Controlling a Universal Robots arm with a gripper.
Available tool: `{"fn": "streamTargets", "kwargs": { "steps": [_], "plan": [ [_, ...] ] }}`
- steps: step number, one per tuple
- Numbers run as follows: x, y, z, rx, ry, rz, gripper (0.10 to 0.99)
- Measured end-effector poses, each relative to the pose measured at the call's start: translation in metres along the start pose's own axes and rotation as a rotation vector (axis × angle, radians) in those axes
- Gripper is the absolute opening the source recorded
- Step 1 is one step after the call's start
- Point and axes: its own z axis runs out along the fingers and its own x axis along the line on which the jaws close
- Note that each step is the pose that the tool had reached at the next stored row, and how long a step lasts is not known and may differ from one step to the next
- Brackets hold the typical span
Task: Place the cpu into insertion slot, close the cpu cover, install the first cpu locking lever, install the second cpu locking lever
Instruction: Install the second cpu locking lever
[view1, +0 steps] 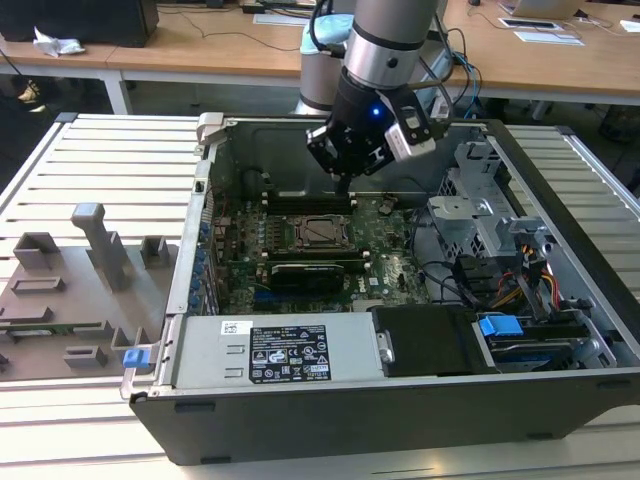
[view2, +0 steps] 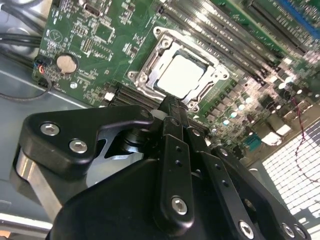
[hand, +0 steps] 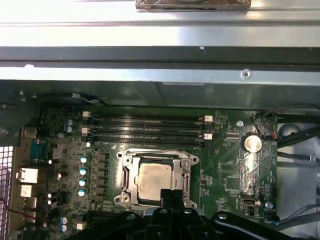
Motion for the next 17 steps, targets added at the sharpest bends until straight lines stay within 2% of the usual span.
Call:
{"fn": "streamTargets", "kwargs": {
  "steps": [10, 12, 13, 17],
  "plan": [
    [0.0015, -0.0334, -0.0016, -0.001, -0.0001, 0.000, 0.106],
    [0.0019, -0.0427, -0.0020, -0.001, -0.0001, 0.000, 0.106],
    [0.0022, -0.0498, -0.0019, -0.001, 0.0000, 0.000, 0.106],
    [0.0021, -0.0529, -0.0003, -0.001, -0.0001, 0.000, 0.106]
  ]
}}
